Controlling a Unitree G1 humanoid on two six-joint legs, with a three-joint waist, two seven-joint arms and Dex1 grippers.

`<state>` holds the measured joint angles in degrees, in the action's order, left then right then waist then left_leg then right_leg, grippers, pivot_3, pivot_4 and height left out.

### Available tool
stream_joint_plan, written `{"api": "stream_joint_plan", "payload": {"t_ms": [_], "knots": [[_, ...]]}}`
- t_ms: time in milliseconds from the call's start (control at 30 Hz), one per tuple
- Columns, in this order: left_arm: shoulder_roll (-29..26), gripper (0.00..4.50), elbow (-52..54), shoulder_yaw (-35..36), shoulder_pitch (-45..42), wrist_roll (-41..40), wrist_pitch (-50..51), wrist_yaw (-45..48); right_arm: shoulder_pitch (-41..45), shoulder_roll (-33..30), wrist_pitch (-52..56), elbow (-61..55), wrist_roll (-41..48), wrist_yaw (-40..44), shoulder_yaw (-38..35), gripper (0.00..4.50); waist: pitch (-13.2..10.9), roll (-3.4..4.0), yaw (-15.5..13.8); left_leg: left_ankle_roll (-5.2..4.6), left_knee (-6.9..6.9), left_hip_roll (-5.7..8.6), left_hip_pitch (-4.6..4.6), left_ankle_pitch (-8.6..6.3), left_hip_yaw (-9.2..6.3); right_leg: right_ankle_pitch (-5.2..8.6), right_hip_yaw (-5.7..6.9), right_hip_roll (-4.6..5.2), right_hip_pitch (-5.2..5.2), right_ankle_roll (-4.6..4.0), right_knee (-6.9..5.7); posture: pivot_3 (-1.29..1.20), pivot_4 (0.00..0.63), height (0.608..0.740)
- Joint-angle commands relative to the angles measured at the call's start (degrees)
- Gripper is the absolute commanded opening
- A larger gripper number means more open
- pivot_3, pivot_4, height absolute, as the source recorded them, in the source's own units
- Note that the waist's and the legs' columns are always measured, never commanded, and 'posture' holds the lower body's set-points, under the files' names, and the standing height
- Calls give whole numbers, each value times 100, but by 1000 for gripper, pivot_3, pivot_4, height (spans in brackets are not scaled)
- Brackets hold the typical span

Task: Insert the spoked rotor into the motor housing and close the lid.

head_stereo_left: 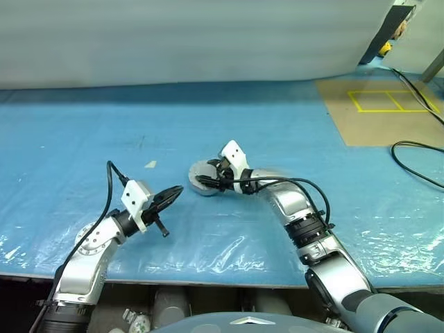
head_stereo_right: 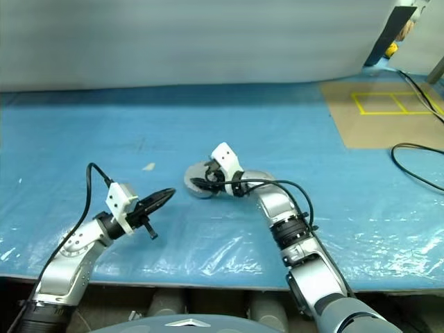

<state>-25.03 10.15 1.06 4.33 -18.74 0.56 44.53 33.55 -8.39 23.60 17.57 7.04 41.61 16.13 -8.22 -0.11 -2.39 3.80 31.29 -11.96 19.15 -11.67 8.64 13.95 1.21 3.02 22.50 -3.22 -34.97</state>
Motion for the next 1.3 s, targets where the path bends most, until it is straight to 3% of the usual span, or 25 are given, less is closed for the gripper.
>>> {"api": "stream_joint_plan", "payload": {"t_ms": [33,200,400,567,733,1067,1300], "knots": [[-22,0,44,-18,-93,25,-48,12,-131,-264,-529,576,-446,13,222,2946,0,-1,6,2,0,0,4,1,1,-1,0,0,2,0,6,0,150,740],[-38,0,53,-30,-98,20,-47,1,-30,-308,-644,922,-466,-188,171,2946,-1,1,6,14,-1,1,3,8,2,-1,1,0,3,0,8,0,150,740],[-32,0,64,-44,-70,32,-41,-9,139,118,13,729,126,-187,-273,2946,-2,0,0,-3,-7,0,-2,-2,2,14,1,1,2,33,6,0,150,740],[-32,0,49,-53,-87,47,-34,-15,170,206,-100,713,-222,-322,-1,2946,-2,0,31,-1,-11,-4,9,0,4,-5,0,-4,22,1,7,0,150,740],[-50,0,56,-33,-95,49,-32,-15,-47,-69,-696,470,-662,110,660,2946,-2,-1,28,19,-14,-6,24,11,6,-5,0,-9,38,0,16,0,150,740],[-132,0,-134,309,-84,-32,-147,-10,108,239,-232,129,-49,293,64,2946,-3,0,26,20,-19,-6,48,12,6,-5,1,-12,61,-1,19,0,150,740],[-164,0,-257,427,-70,-28,-239,5,-65,-137,-225,-101,-284,872,510,2946,-4,-3,23,20,-20,-6,50,12,3,-14,5,-12,70,14,19,0,150,740]]}}
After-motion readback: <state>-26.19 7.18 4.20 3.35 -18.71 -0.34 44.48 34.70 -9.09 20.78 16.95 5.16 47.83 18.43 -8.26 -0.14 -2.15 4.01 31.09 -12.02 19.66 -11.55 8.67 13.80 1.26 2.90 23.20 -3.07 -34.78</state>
